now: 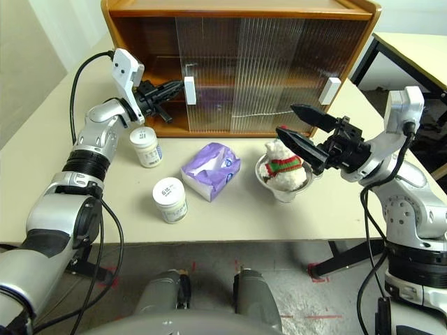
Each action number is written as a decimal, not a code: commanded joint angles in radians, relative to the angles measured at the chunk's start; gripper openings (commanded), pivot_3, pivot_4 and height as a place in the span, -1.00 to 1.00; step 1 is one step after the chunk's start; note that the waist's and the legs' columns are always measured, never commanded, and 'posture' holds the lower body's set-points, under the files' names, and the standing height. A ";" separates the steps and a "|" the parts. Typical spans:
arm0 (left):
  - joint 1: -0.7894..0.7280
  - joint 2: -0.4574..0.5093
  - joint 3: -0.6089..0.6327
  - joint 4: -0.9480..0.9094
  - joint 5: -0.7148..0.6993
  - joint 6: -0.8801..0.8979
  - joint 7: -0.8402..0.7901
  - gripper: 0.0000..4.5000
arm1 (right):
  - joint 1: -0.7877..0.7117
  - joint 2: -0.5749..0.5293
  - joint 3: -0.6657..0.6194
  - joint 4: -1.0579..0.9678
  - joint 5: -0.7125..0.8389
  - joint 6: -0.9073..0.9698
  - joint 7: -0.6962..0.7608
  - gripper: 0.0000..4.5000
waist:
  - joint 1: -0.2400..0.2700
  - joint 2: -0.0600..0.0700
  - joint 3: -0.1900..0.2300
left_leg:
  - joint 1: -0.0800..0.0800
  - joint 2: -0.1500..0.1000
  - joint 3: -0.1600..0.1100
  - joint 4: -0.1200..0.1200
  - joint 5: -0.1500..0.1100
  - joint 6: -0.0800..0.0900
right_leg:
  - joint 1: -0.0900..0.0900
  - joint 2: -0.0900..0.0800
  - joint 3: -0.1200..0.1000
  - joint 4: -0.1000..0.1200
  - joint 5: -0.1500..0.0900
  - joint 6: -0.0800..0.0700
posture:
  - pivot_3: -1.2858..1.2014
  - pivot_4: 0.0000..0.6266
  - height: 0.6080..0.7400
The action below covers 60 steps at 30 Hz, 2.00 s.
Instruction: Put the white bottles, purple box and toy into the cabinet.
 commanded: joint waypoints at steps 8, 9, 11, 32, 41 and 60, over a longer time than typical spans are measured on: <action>-0.106 -0.103 -0.037 0.131 0.030 -0.054 -0.035 -0.99 | 0.050 -0.020 -0.045 -0.066 0.028 0.011 -0.044 1.00 | -0.011 0.000 0.000 | 0.000 -0.002 -0.001 0.000 0.000 0.000 | 0.000 0.000 0.000 0.000 0.004 0.007 | -0.06 -1.00 1.00; -0.114 -0.111 -0.037 0.141 0.032 -0.058 -0.036 -0.99 | 0.054 -0.021 -0.047 -0.069 0.029 0.010 -0.047 1.00 | -0.011 0.000 0.000 | 0.000 -0.003 -0.001 0.000 0.000 0.000 | 0.000 0.000 0.000 0.000 0.004 0.007 | -0.07 -1.00 1.00; -0.128 -0.127 -0.037 0.157 0.035 -0.064 -0.040 -0.99 | 0.062 -0.022 -0.051 -0.076 0.032 0.008 -0.053 1.00 | -0.014 0.000 0.000 | 0.000 -0.004 -0.002 0.000 0.000 0.000 | 0.000 0.000 0.000 0.000 0.003 0.007 | -0.07 -1.00 1.00; -0.060 -0.011 0.004 0.009 0.015 -0.004 -0.103 -0.99 | 0.068 -0.016 -0.040 -0.062 0.027 -0.010 -0.055 1.00 | -0.060 0.000 0.000 | 0.001 -0.004 -0.009 -0.001 0.000 0.000 | 0.001 0.000 0.000 0.001 0.005 0.009 | -0.06 -1.00 1.00; -0.058 0.039 0.006 -0.005 0.029 0.040 -0.047 -0.99 | 0.061 -0.013 -0.034 -0.048 0.020 -0.014 -0.043 1.00 | -0.054 0.000 0.000 | 0.001 -0.002 -0.009 0.001 0.000 0.000 | 0.001 0.000 0.000 0.001 0.005 0.009 | -0.06 -1.00 1.00; -0.245 -0.105 -0.060 0.233 0.143 -0.004 0.141 -0.99 | 0.103 -0.018 -0.069 -0.095 0.031 -0.016 -0.065 1.00 | -0.060 0.000 0.000 | 0.001 -0.006 -0.009 0.001 0.000 0.000 | 0.001 0.000 0.000 0.002 0.004 0.011 | -0.11 -1.00 1.00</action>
